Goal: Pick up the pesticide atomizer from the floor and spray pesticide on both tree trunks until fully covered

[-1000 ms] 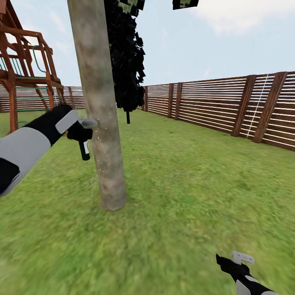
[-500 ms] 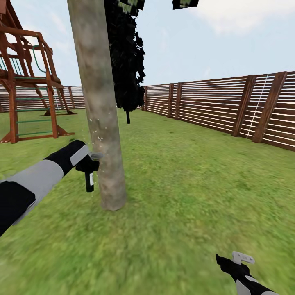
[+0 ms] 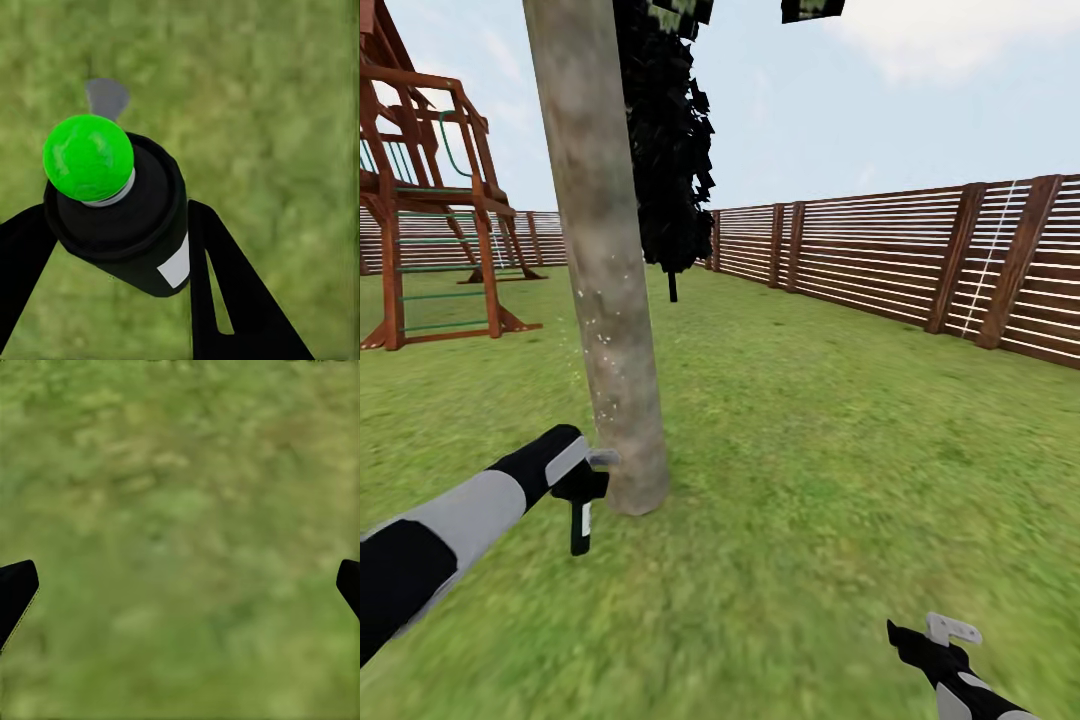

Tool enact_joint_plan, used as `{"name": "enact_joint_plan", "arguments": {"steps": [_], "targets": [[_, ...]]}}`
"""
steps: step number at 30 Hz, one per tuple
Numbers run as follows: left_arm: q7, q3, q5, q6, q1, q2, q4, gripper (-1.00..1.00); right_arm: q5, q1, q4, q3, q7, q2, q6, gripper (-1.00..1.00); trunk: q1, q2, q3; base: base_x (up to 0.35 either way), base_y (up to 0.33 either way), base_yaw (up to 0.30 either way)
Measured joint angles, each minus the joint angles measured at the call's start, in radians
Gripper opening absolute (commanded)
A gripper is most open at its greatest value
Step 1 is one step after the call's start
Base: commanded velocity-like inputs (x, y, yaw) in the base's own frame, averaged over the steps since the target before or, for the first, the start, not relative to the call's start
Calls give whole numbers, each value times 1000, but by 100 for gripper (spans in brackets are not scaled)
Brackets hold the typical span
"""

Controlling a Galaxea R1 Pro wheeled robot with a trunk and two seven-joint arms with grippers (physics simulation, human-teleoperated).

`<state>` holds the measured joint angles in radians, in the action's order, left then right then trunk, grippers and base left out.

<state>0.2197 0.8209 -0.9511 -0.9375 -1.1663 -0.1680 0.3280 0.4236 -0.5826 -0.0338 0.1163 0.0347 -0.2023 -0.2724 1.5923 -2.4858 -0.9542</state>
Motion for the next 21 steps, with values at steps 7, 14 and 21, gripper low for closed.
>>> {"name": "enact_joint_plan", "arguments": {"steps": [7,14,21], "targets": [[1,1,6,2,79,15,-2,-100,0,0,0,0,0,0,0,100,0,0,0,151,0,0],[1,0,8,105,150,13,-7,-100,0,0,-1,0,-1,0,0,100,0,0,0,104,49,0],[-2,0,7,301,182,11,-48,-100,0,0,-1,0,-3,0,0,100,0,0,0,2,1,0]]}}
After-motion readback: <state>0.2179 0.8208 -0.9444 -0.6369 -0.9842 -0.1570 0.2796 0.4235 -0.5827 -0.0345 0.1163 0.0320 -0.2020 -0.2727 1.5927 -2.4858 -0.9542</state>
